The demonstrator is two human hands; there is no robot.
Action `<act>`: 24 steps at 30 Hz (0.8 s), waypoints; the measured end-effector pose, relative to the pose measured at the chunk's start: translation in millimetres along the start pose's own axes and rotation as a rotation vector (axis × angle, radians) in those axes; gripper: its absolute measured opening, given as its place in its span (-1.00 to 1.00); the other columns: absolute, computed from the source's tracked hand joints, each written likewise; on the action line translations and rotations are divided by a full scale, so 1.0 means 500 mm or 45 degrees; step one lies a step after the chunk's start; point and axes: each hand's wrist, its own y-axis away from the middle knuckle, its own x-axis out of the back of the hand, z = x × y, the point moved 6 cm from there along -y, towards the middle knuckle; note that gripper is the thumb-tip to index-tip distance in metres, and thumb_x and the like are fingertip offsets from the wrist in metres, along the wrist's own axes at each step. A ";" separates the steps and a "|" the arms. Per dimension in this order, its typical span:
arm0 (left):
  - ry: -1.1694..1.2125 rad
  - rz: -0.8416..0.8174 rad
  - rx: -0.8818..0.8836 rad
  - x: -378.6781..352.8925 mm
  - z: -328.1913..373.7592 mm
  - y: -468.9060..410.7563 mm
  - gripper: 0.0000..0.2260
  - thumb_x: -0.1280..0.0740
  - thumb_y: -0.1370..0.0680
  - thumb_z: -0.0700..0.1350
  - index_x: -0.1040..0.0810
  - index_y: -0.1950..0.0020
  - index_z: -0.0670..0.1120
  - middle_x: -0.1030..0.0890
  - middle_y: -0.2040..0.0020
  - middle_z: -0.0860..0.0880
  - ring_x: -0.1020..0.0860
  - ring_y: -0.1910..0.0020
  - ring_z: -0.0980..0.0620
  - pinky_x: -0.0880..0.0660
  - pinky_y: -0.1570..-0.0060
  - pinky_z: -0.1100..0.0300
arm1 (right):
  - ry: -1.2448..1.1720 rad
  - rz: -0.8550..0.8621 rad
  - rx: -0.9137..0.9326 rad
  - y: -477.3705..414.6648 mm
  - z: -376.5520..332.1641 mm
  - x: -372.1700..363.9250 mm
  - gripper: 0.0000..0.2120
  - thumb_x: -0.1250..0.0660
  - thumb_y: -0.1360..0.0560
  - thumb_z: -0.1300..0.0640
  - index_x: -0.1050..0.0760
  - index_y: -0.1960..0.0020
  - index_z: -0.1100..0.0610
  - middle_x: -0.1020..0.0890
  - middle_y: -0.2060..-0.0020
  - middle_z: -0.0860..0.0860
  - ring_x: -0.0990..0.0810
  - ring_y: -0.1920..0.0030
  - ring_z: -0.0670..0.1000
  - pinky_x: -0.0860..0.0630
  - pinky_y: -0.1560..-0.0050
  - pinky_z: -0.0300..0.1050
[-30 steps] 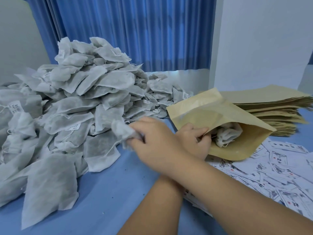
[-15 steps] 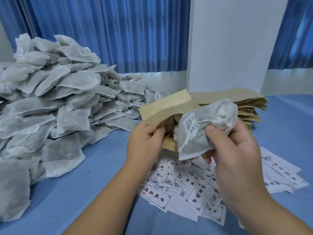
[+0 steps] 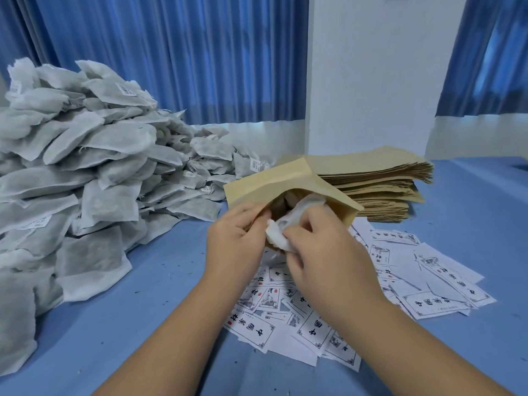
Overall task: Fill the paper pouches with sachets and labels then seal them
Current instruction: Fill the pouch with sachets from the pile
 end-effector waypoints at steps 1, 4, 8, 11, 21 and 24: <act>-0.002 -0.005 -0.003 -0.002 -0.001 0.000 -0.74 -0.34 -0.52 -0.28 -0.71 0.13 0.06 -0.65 0.12 0.24 -0.56 0.09 0.32 -0.41 0.13 0.49 | 0.046 -0.047 -0.027 -0.002 0.003 -0.009 -0.88 -0.48 -0.34 0.22 -0.59 0.14 0.18 -0.45 0.17 0.03 -0.45 0.17 0.05 -0.39 0.47 -0.11; 0.019 -0.003 0.008 -0.007 -0.001 0.001 -0.79 -0.34 -0.54 -0.24 -0.71 0.11 0.04 -0.65 0.10 0.24 -0.57 0.06 0.29 -0.46 0.08 0.41 | 0.071 -0.125 -0.096 -0.020 0.020 -0.024 -0.91 -0.29 -0.51 0.16 -0.52 -0.01 0.11 -0.33 0.07 0.00 -0.41 -0.03 0.08 -0.33 0.29 -0.13; 0.007 0.029 -0.025 -0.003 0.000 0.002 -0.79 -0.34 -0.54 -0.23 -0.71 0.09 0.05 -0.65 0.08 0.25 -0.57 0.04 0.29 -0.45 0.06 0.43 | 0.082 -0.248 -0.042 -0.042 0.008 -0.039 -0.79 -0.19 -0.54 0.11 -0.53 -0.11 0.05 -0.31 0.01 -0.01 -0.36 -0.07 0.05 -0.42 0.16 -0.12; -0.086 -0.006 -0.116 -0.008 0.007 0.001 -0.82 -0.34 -0.54 -0.26 -0.71 0.03 -0.06 -0.66 0.09 0.14 -0.56 0.04 0.27 -0.44 0.03 0.40 | 0.121 -0.371 -0.028 -0.059 0.005 -0.053 -0.80 -0.20 -0.52 0.12 -0.54 -0.08 0.02 -0.36 0.06 -0.01 -0.41 -0.06 0.05 -0.34 0.19 -0.13; -0.179 0.056 -0.183 0.000 0.024 0.005 -0.79 -0.26 -0.51 -0.10 -0.70 0.07 -0.06 -0.64 0.16 0.13 -0.53 0.11 0.22 -0.40 0.09 0.41 | 0.101 -0.811 -0.076 -0.116 0.040 -0.110 -0.70 -0.17 -0.52 0.27 -0.52 -0.19 0.13 -0.51 0.20 0.03 -0.47 0.18 0.04 -0.41 0.15 -0.12; -0.134 0.086 -0.138 0.005 0.016 0.000 -0.81 -0.25 -0.51 -0.11 -0.64 0.18 -0.10 -0.58 0.24 0.09 -0.50 0.17 0.15 -0.40 0.14 0.28 | -0.230 -0.644 0.132 -0.085 0.012 -0.060 -0.59 -0.12 -0.47 0.35 -0.57 -0.18 0.08 -0.63 -0.04 0.01 -0.54 -0.01 0.04 -0.47 -0.01 -0.10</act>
